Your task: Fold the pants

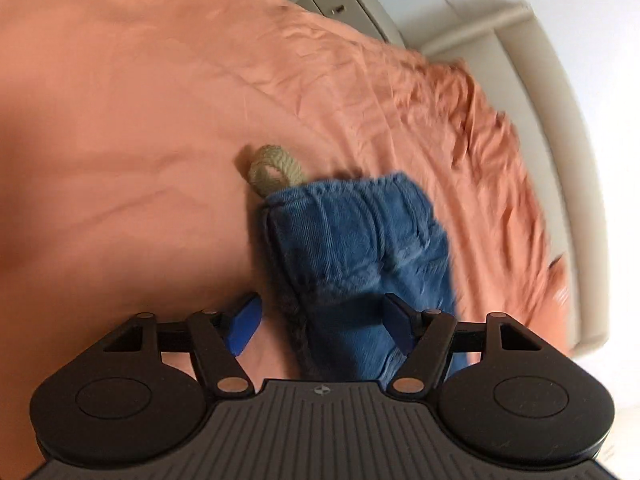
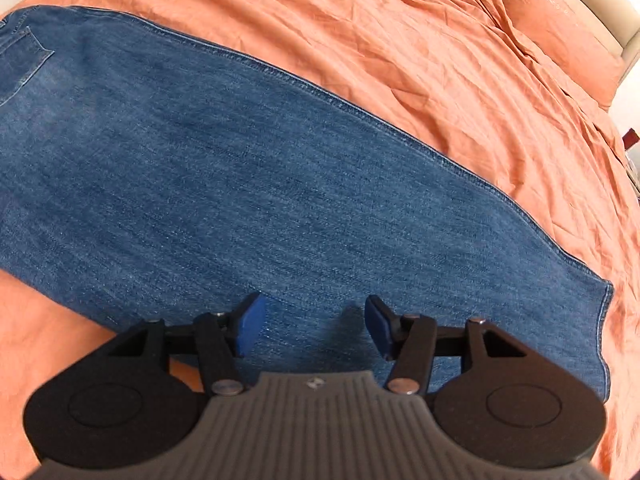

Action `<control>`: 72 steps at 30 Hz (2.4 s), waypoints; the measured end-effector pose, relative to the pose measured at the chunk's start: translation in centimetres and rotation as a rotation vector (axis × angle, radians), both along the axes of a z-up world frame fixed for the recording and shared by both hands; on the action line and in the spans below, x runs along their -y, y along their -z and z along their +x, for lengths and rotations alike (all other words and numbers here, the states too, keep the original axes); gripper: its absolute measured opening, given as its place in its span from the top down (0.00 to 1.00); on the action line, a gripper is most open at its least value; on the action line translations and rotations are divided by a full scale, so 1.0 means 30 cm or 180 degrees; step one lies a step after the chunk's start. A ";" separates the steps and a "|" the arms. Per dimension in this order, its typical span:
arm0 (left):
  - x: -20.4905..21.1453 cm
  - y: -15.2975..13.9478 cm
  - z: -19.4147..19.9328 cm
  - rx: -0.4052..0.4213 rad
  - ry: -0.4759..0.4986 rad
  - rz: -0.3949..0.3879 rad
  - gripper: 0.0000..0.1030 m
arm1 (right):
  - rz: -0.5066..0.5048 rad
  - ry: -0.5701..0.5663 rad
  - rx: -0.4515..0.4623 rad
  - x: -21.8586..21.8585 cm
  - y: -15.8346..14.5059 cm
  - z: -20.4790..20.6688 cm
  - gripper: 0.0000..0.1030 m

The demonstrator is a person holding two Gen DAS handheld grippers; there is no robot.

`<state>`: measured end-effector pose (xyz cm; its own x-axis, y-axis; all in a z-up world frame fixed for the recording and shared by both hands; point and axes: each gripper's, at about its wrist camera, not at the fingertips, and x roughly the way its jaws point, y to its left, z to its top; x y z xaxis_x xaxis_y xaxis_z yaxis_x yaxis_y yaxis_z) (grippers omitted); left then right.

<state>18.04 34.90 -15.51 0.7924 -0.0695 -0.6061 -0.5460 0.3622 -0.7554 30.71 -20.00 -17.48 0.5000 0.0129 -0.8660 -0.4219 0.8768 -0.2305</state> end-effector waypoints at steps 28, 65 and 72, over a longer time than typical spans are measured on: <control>0.166 -0.248 0.241 -0.1409 0.0374 0.2422 0.39 | 0.1046 0.2528 0.0284 1.042 -0.217 -0.052 0.55; 1.329 -0.222 0.559 -0.0404 0.3147 0.2682 0.53 | 0.2901 0.2892 0.0034 1.402 0.083 -0.048 0.58; 1.605 -0.149 0.610 -0.0229 0.3667 0.2688 0.53 | 0.3400 0.3095 0.0126 1.429 0.204 -0.022 0.60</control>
<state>36.34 -13.25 -11.04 0.5089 -0.2462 -0.8248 0.3293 0.9410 -0.0777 30.06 -62.86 -23.60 0.7103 0.2801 -0.6457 0.4217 0.5652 0.7090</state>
